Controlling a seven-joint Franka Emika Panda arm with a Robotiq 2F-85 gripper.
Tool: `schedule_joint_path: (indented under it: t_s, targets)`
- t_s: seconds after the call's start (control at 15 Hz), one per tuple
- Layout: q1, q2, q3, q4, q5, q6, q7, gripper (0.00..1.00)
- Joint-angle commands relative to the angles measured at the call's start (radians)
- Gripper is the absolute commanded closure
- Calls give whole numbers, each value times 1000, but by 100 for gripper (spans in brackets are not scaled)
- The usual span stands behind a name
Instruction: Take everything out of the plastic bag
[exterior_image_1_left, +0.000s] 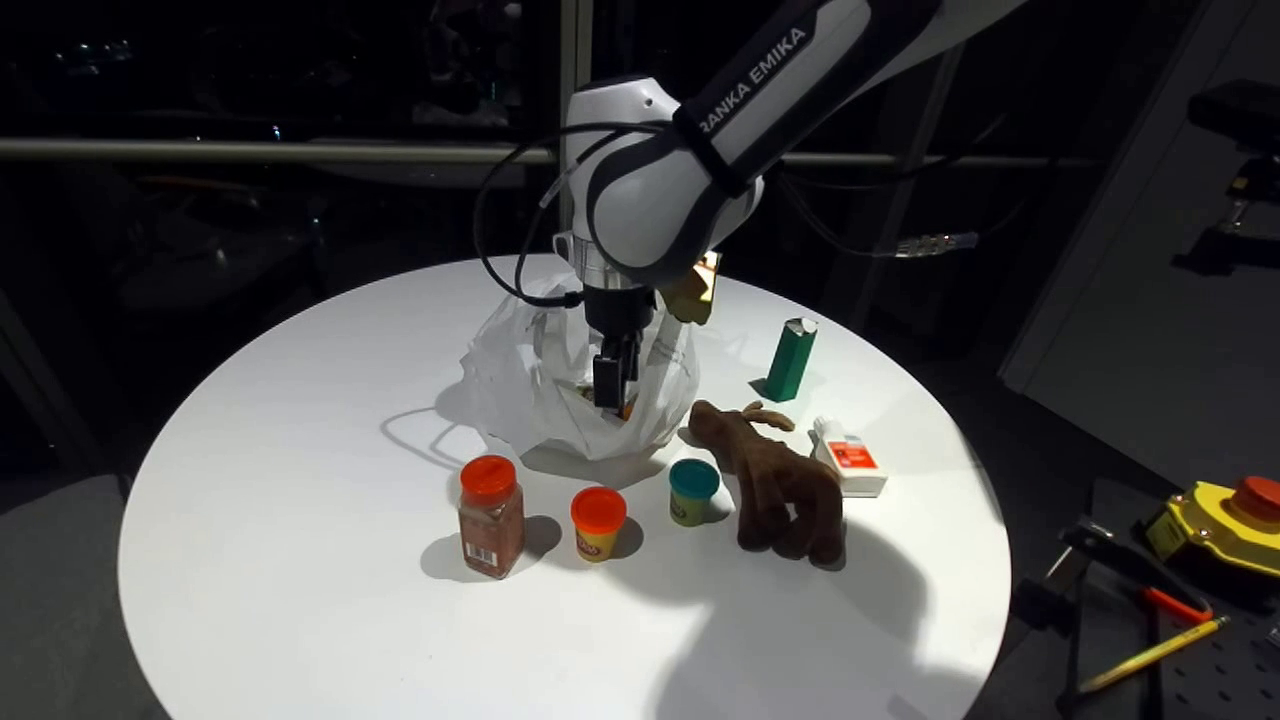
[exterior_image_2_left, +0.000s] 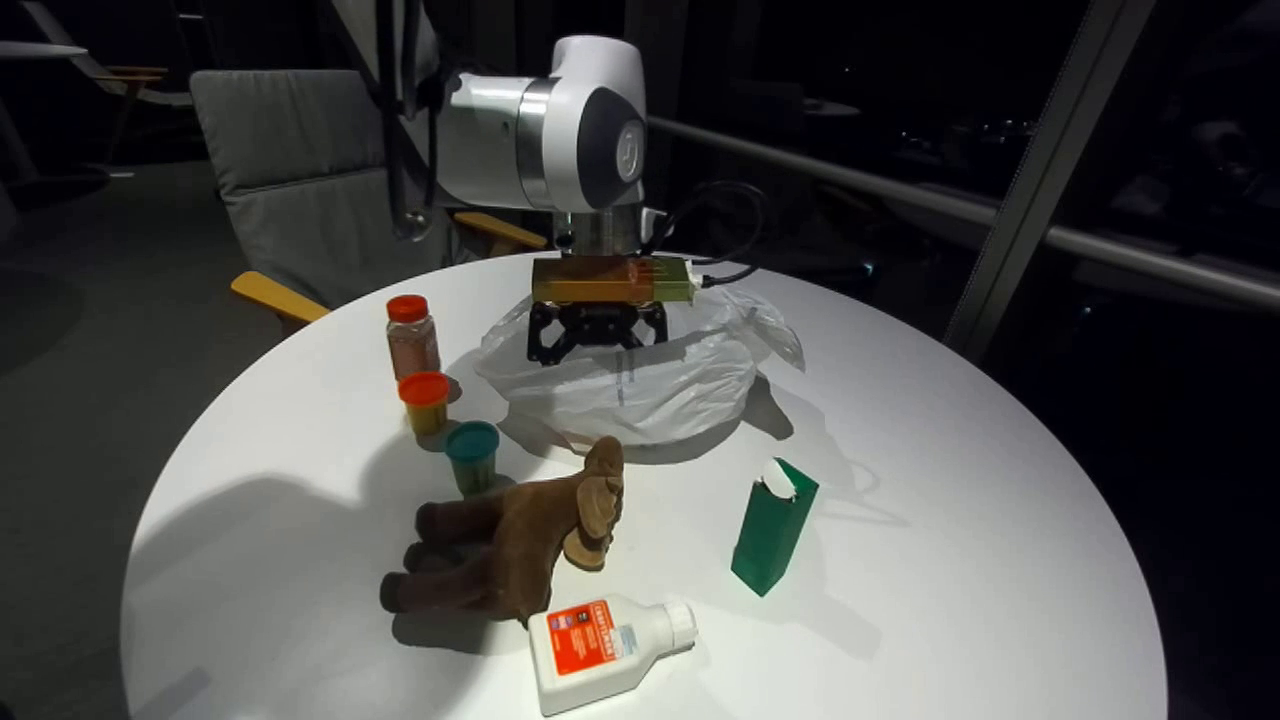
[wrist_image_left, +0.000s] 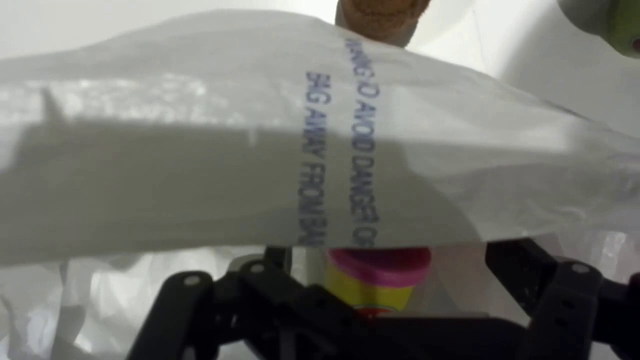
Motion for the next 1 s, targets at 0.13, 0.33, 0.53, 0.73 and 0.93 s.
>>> schedule_joint_path:
  t_s: [0.13, 0.33, 0.53, 0.73, 0.93]
  targets:
    - [-6, 2, 7, 16, 24, 13, -3, 27]
    - [-3, -9, -3, 12, 17, 29, 9, 51]
    - [-1, -19, -10, 5, 15, 35, 17, 73]
    - [-3, -41, -18, -13, 18, 21, 35, 75]
    - [5, -85, -48, -39, 17, -7, 100, 75]
